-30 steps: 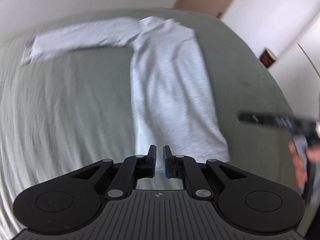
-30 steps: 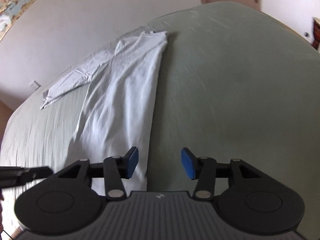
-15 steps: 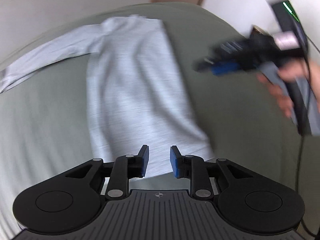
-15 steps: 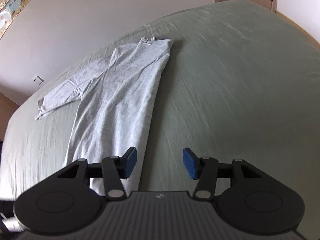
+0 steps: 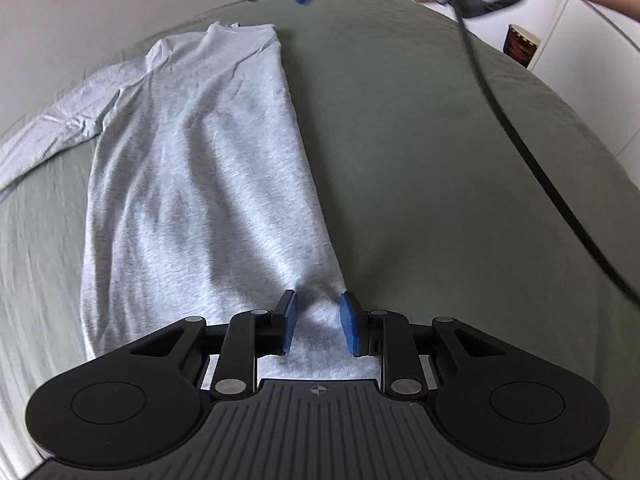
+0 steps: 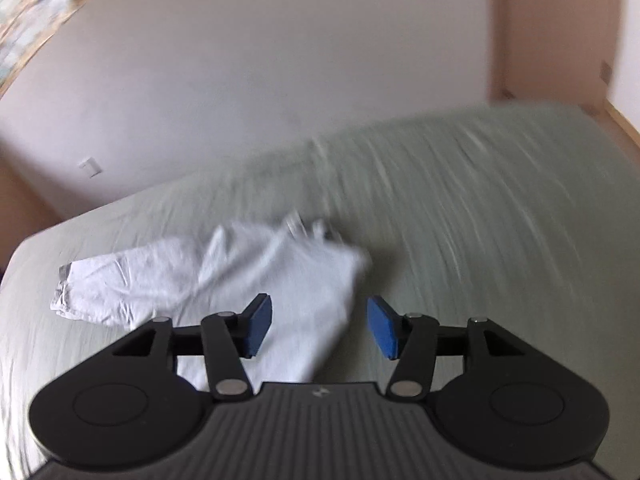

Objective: Fold clothes

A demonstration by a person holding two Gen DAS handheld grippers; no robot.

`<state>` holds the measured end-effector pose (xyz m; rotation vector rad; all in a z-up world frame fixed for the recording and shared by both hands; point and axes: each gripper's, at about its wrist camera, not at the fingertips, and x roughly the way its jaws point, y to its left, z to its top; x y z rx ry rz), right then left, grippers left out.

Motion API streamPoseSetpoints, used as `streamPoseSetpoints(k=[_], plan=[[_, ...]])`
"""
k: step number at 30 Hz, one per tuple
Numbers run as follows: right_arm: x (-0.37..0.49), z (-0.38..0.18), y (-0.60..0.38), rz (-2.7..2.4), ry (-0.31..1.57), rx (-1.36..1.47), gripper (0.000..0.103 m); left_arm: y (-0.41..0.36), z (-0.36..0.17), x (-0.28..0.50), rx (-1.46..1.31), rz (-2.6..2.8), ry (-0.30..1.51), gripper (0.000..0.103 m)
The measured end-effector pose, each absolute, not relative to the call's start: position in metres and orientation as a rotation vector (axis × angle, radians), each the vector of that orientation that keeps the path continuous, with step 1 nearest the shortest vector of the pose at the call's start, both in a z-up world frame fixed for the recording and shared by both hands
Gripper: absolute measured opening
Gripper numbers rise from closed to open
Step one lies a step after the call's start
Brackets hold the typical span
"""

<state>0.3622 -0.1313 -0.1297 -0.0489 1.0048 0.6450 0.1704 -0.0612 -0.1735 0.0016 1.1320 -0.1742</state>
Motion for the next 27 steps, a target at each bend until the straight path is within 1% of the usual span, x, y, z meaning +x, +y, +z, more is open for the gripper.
streamPoseSetpoints(k=[3,6,8,9,11,19,26,27], plan=[[0.381,-0.141,-0.112,0.712,0.992,-0.229,0.057,-0.061,-0.179,0.175,-0.009,-0.179,1.145,0.023],[0.394,-0.152,-0.11,0.715,1.015,-0.308,0.057,-0.062,-0.182,0.176,-0.015,-0.173,1.162,0.022],[0.394,-0.15,-0.122,0.727,1.037,-0.266,0.057,-0.065,-0.181,0.177,-0.004,-0.169,1.173,0.021],[0.393,-0.15,-0.121,0.732,1.04,-0.261,0.057,-0.066,-0.179,0.179,0.003,-0.162,1.186,0.018],[0.381,-0.142,-0.133,0.767,1.057,-0.259,0.057,-0.068,-0.177,0.181,0.008,-0.151,1.209,0.015],[0.361,-0.102,-0.161,0.876,1.114,-0.261,0.057,-0.067,-0.166,0.19,-0.07,-0.057,1.292,0.016],[0.347,-0.078,-0.157,0.888,1.144,-0.287,0.057,-0.07,-0.168,0.197,-0.096,0.011,1.35,0.016],[0.344,-0.076,-0.156,0.884,1.147,-0.285,0.057,-0.068,-0.17,0.198,-0.114,0.007,1.355,0.014]])
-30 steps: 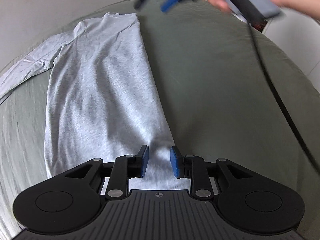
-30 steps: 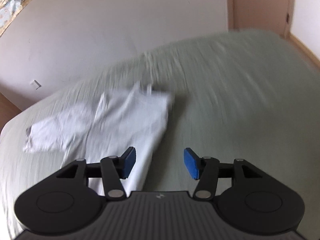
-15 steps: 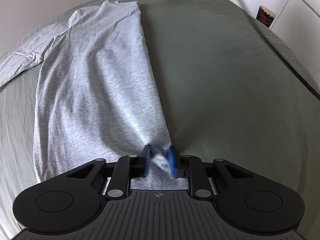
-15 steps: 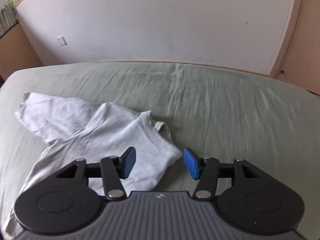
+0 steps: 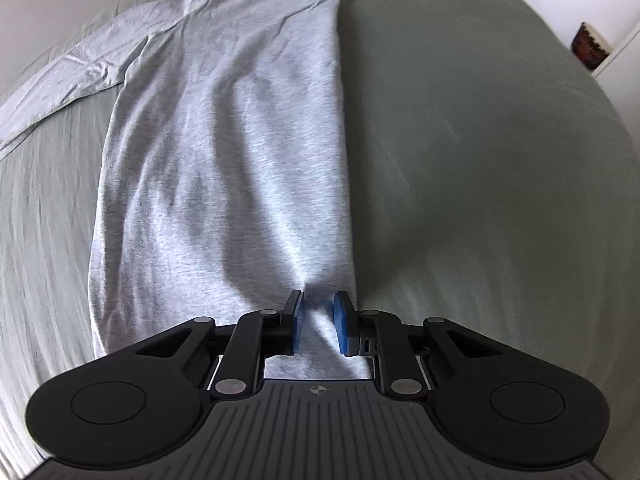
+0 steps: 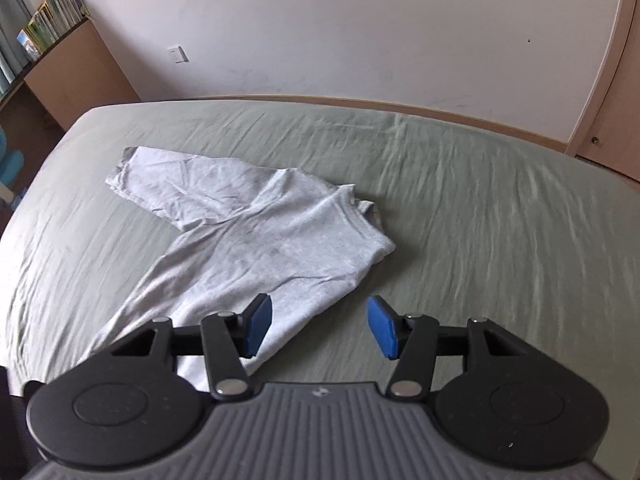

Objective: Fold clothes

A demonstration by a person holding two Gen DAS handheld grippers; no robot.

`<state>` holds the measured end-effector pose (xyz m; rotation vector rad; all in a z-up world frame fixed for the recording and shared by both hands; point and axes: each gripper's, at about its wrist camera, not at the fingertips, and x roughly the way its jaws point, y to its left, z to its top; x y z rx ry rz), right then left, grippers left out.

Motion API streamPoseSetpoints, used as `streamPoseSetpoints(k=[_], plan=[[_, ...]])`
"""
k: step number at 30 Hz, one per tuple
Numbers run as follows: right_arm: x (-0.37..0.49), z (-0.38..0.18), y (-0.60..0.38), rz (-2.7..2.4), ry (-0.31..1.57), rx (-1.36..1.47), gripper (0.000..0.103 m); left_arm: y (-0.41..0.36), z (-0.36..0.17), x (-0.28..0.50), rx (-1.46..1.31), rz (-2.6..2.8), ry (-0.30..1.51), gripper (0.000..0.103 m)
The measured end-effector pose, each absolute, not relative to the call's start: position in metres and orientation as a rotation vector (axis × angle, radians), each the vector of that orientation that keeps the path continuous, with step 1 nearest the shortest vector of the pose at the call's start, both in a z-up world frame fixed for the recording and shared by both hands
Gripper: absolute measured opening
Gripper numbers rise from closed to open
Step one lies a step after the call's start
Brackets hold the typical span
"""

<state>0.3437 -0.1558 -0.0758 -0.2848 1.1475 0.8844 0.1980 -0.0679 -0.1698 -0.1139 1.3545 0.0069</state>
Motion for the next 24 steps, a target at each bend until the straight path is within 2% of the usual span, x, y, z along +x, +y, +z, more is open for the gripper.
streamPoseSetpoints(k=[3,5,16,24], plan=[[0.339,-0.075,-0.148,0.871,1.169,-0.279,0.057,-0.061,-0.176,0.199,-0.147,-0.002,1.364,0.004],[0.339,-0.073,-0.14,0.854,1.174,-0.289,0.057,-0.057,-0.179,0.198,-0.166,-0.01,1.366,0.003],[0.34,-0.031,-0.1,0.659,1.239,-0.305,0.057,-0.044,-0.174,0.194,-0.136,-0.133,1.408,0.003],[0.343,-0.006,-0.081,0.668,1.264,-0.437,0.057,-0.04,-0.166,0.185,-0.133,-0.176,1.419,0.004]])
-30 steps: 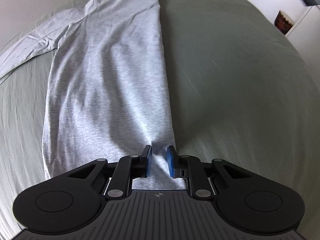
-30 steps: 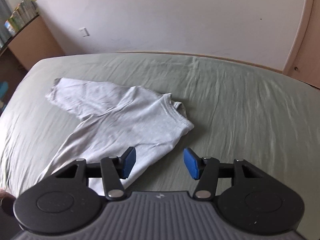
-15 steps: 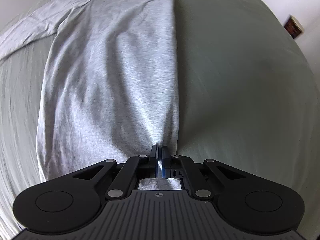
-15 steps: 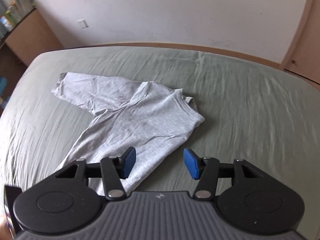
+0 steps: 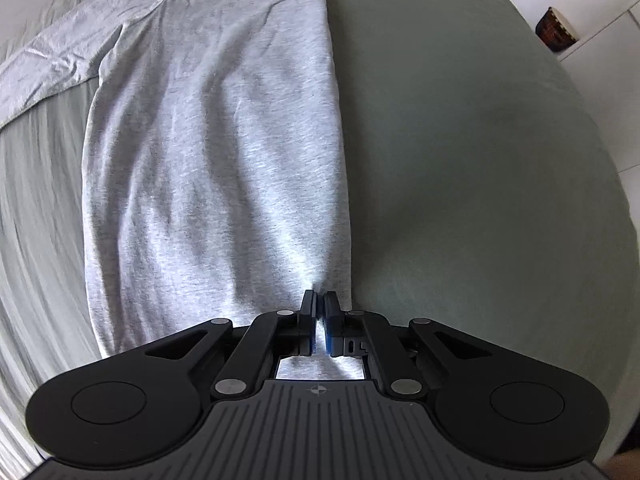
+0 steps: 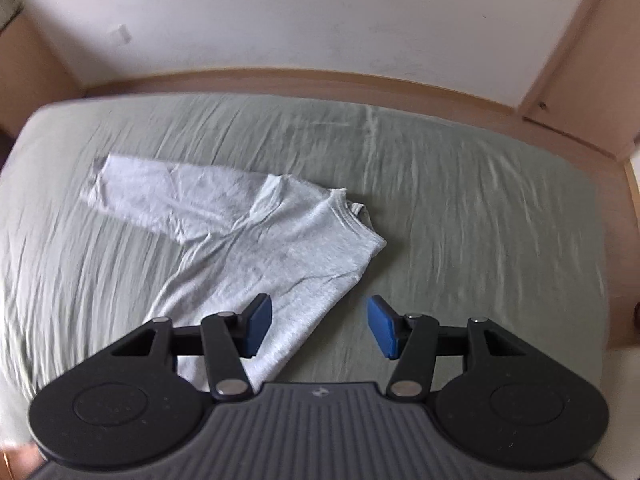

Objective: Fold clothes

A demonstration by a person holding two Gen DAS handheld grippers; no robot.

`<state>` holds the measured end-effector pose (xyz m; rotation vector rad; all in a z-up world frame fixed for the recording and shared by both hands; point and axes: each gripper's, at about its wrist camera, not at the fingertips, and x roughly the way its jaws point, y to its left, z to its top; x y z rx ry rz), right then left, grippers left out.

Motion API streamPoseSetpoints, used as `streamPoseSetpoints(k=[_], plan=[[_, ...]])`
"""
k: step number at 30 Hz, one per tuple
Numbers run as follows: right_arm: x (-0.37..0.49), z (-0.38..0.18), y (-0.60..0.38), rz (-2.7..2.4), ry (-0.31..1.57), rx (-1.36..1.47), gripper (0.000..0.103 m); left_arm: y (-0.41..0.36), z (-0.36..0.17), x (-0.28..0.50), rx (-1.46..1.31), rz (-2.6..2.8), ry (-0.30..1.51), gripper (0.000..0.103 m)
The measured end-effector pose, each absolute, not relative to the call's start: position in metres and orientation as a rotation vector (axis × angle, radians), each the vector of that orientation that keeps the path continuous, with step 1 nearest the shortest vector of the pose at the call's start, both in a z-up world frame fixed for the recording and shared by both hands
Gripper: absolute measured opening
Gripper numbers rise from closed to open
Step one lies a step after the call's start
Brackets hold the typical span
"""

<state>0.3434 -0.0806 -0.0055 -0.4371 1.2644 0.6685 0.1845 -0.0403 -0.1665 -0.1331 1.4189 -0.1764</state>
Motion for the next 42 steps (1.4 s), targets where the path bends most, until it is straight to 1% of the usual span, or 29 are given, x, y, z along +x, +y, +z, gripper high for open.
streamPoseSetpoints(k=[4,8,11,15,20,24,28,31,32,33,42], plan=[[0.349,-0.003,-0.083,0.733,1.255,-0.474,0.057,-0.042,-0.163,0.176,-0.123,-0.169,1.407,0.006],[0.363,-0.024,-0.087,0.808,1.246,-0.504,0.057,-0.043,-0.167,0.168,-0.137,-0.144,1.393,0.017],[0.374,-0.039,-0.086,0.861,1.225,-0.517,0.057,-0.049,-0.173,0.158,-0.151,-0.113,1.377,0.017],[0.409,-0.086,-0.085,0.997,1.214,-0.508,0.057,-0.052,-0.173,0.146,-0.172,-0.068,1.34,0.017],[0.435,-0.128,-0.083,1.127,1.173,-0.518,0.057,-0.054,-0.177,0.132,-0.178,-0.015,1.305,0.017],[0.447,-0.15,-0.081,1.258,1.165,-0.552,0.057,-0.067,-0.176,0.124,-0.187,0.027,1.274,0.017],[0.452,-0.162,-0.078,1.325,1.16,-0.564,0.054,-0.082,-0.175,0.126,-0.19,0.086,1.253,0.017],[0.453,-0.169,-0.075,1.374,1.142,-0.58,0.041,-0.094,-0.177,0.122,-0.168,0.133,1.24,0.017],[0.452,-0.169,-0.075,1.39,1.137,-0.583,0.029,-0.097,-0.177,0.119,-0.159,0.145,1.235,0.017],[0.452,-0.169,-0.074,1.406,1.132,-0.586,0.025,-0.099,-0.177,0.118,-0.154,0.151,1.232,0.017],[0.451,-0.175,-0.077,1.388,1.116,-0.586,0.025,-0.117,-0.181,0.109,-0.125,0.198,1.214,0.018]])
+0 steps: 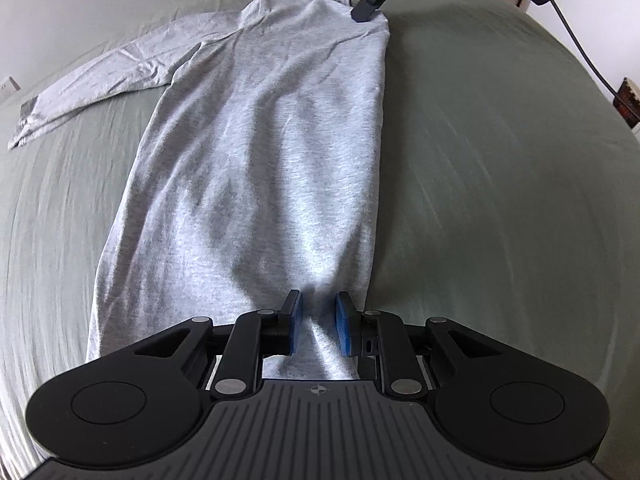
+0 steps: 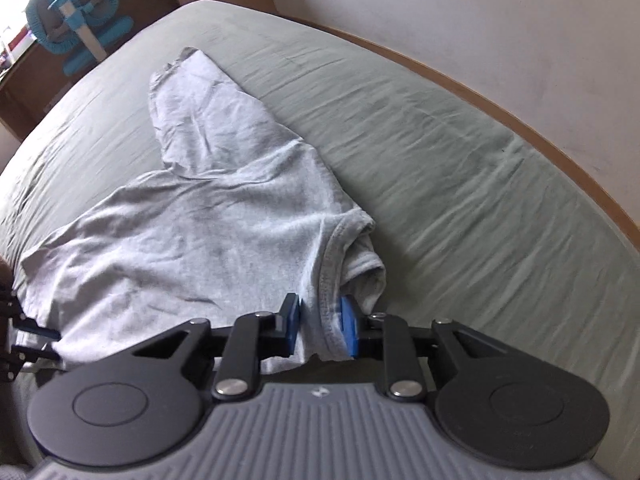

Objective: Fold clothes

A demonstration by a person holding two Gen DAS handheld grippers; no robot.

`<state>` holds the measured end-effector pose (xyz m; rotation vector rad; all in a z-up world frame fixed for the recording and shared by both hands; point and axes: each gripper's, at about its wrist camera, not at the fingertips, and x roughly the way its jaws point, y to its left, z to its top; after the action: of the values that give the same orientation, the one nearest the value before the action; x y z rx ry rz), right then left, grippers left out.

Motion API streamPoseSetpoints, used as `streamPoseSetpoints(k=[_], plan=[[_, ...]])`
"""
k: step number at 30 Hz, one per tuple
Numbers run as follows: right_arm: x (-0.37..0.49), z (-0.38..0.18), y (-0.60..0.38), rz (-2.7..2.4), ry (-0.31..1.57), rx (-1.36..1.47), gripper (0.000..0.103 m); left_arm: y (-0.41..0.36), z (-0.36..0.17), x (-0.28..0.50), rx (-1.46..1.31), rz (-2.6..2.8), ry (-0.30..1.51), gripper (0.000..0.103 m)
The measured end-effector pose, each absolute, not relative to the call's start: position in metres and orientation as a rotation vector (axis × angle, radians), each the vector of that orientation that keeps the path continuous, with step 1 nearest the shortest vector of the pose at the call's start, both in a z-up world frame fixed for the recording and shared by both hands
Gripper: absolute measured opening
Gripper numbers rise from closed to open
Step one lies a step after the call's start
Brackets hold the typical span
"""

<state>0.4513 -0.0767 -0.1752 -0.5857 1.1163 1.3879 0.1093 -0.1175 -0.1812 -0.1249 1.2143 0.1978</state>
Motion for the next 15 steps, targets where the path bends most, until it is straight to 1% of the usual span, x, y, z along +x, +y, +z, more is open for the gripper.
streamPoseSetpoints(k=[1,2,3,5,9,11,13,15], plan=[[0.451,-0.175,-0.078,1.382,1.118,-0.577,0.014,-0.12,-0.182,0.109,-0.117,0.2,1.21,0.018],[0.451,-0.174,-0.079,1.373,1.115,-0.575,0.011,-0.121,-0.182,0.107,-0.122,0.201,1.204,0.016],[0.45,-0.172,-0.081,1.371,1.107,-0.566,0.011,-0.12,-0.182,0.104,-0.138,0.199,1.198,0.007],[0.448,-0.163,-0.085,1.369,1.076,-0.544,0.008,-0.119,-0.179,0.099,-0.161,0.194,1.19,0.004],[0.447,-0.147,-0.09,1.36,1.048,-0.514,0.008,-0.121,-0.167,0.086,-0.165,0.185,1.165,0.003],[0.447,-0.137,-0.094,1.351,1.044,-0.507,0.008,-0.13,-0.152,0.096,-0.155,0.17,1.151,0.003],[0.447,-0.135,-0.098,1.343,1.038,-0.512,0.008,-0.142,-0.13,0.084,-0.139,0.156,1.14,0.003],[0.446,-0.136,-0.101,1.334,1.043,-0.512,0.007,-0.141,-0.13,0.087,-0.123,0.142,1.136,0.003]])
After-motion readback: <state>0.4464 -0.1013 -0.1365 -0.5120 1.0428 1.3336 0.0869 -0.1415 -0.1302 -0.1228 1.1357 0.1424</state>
